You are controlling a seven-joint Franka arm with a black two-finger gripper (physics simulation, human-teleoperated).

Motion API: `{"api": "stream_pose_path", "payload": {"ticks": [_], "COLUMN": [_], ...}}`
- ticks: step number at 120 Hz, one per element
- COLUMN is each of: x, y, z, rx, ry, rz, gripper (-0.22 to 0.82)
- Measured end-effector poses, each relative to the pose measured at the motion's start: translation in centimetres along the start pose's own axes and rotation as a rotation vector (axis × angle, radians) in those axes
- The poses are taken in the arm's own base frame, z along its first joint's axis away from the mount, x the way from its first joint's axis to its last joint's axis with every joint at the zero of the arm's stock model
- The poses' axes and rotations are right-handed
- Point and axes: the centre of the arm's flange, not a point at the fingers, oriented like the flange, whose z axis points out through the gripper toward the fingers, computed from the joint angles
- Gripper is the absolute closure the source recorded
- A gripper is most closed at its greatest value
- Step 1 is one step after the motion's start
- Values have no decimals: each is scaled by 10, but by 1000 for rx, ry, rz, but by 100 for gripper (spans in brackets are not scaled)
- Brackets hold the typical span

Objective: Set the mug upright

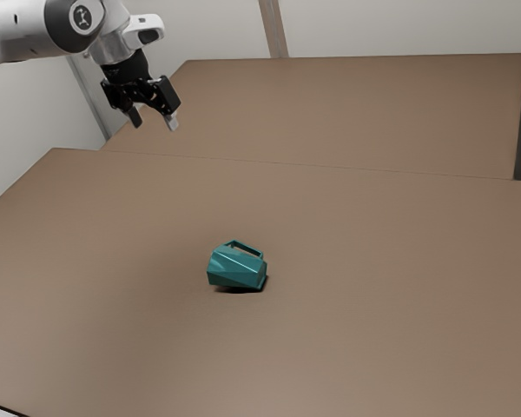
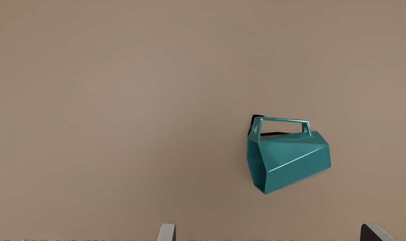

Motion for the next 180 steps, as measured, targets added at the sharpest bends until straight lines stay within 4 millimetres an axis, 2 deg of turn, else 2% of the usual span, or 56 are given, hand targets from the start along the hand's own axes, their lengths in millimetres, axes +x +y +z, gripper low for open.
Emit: {"api": "stream_pose_path", "payload": {"ticks": [37,49,66,85,94,108,121,135,160,180], "x": [-2,-4,-11,-30,-40,-45,-47,-60,-60,-56], "y": [0,1,2,-35,-43,-42,-33,-27,-41,-43], "z": [-1,6,48,102,126,158,192,221,262,300], "rx": [-5,-19,-155,-360,-422,-468,-495,-513,-558,-628], "ry": [-7,-21,-92,-146,-144,-117,-105,-84,-19,8], "rz": [-18,-23,-66,-185,-223,-238,-232,-231,-252,-269], "gripper": [0,0,0,0,0,0,0,0,0,0]}}
